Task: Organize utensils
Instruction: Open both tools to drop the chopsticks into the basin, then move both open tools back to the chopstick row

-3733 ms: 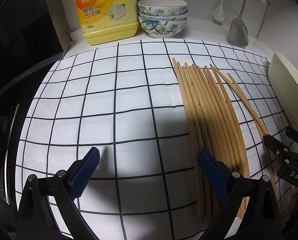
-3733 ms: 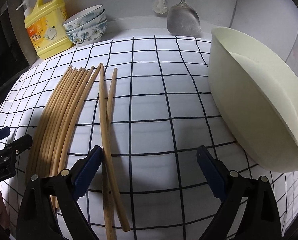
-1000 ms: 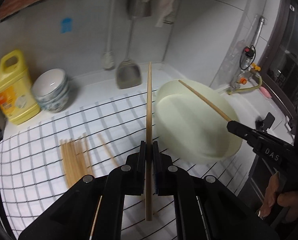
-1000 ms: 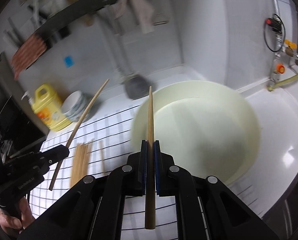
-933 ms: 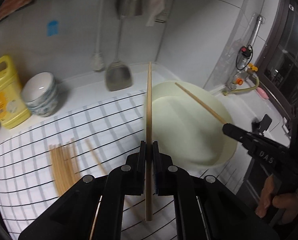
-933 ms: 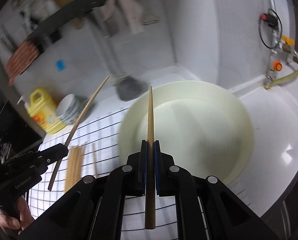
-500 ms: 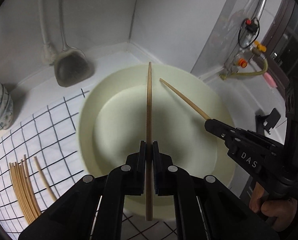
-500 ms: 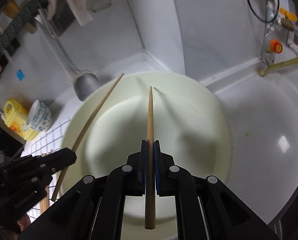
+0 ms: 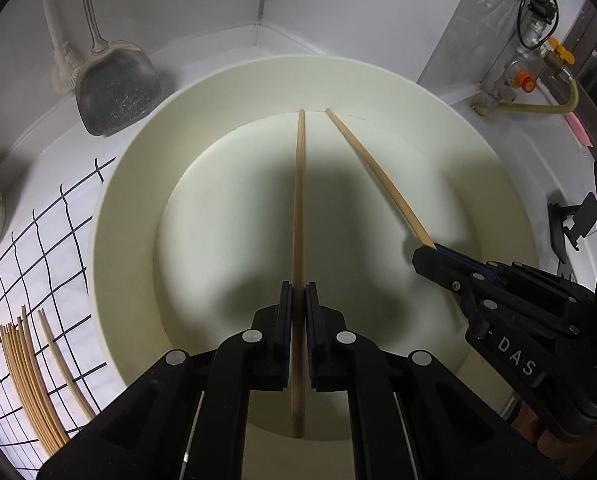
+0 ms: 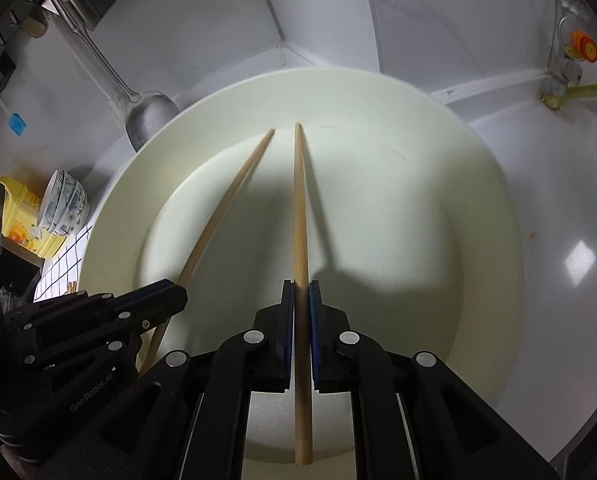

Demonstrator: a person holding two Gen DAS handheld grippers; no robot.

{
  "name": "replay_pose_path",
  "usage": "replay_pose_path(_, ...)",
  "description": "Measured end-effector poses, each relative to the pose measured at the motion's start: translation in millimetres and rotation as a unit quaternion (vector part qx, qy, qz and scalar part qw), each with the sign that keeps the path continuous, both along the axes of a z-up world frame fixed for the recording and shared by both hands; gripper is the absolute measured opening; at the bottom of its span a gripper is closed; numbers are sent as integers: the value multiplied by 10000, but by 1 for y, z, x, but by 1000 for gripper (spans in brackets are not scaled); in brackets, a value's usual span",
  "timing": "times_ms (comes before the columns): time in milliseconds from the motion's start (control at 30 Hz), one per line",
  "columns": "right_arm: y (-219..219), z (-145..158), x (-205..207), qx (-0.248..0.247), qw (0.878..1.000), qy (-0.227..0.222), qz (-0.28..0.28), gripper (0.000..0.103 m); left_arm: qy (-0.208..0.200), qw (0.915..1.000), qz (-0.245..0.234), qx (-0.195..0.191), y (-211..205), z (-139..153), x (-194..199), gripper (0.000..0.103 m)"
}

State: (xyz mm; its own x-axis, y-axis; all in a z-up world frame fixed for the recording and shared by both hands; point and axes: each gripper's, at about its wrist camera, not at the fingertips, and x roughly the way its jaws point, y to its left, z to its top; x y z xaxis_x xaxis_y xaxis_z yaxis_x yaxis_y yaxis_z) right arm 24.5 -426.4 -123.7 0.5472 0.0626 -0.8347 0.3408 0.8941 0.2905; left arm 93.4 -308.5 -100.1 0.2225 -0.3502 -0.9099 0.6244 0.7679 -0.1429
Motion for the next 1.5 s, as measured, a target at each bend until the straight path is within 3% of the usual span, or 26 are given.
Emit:
replay_pose_path(233, 0, 1, -1, -52, 10000, 12, -79, 10, 23, 9999, 55, 98, -3, -1, 3, 9)
replay_pose_path(267, -2, 3, -3, -98, 9999, -19, -119, 14, -10, 9999, 68, 105, -3, 1, 4, 15)
replay_pose_path(333, -3, 11, -7, -239, 9995, -120, -167, 20, -126, 9998, 95, 94, -1, 6, 3, 37)
replay_pose_path(367, -3, 14, -8, -297, 9993, -153, -184, 21, -236, 9996, 122, 75, 0, 11, 3, 55)
replay_pose_path(400, -4, 17, -10, -328, 9991, -179, -194, 23, -343, 9993, 149, 15, 3, 16, 2, 60)
replay_pose_path(533, -5, 29, -17, -451, 9982, -282, -270, 29, -454, 9987, 224, -112, 14, 31, 1, 61)
replay_pose_path(767, 11, 53, -36, -628, 9963, -504, -307, 43, -748, 9957, 482, -251, 52, 58, -4, 78)
replay_pose_path(833, 20, 57, -40, -619, 9961, -556, -308, 51, -818, 9948, 549, -262, 69, 65, -8, 82)
replay_pose_path(900, 35, 63, -46, -637, 9954, -636, -323, 51, -870, 9941, 604, -235, 84, 70, -13, 85)
replay_pose_path(1167, 110, 74, -59, -679, 9941, -848, -11, 58, -1014, 9892, 1051, -116, 188, 77, -30, 93)
replay_pose_path(1367, 169, 74, -60, -435, 9944, -899, 331, 62, -928, 9819, 1651, -25, 273, 62, -37, 95)
replay_pose_path(1500, 205, 76, -61, -526, 9927, -986, 458, 63, -849, 9756, 2024, 33, 316, 49, -37, 95)
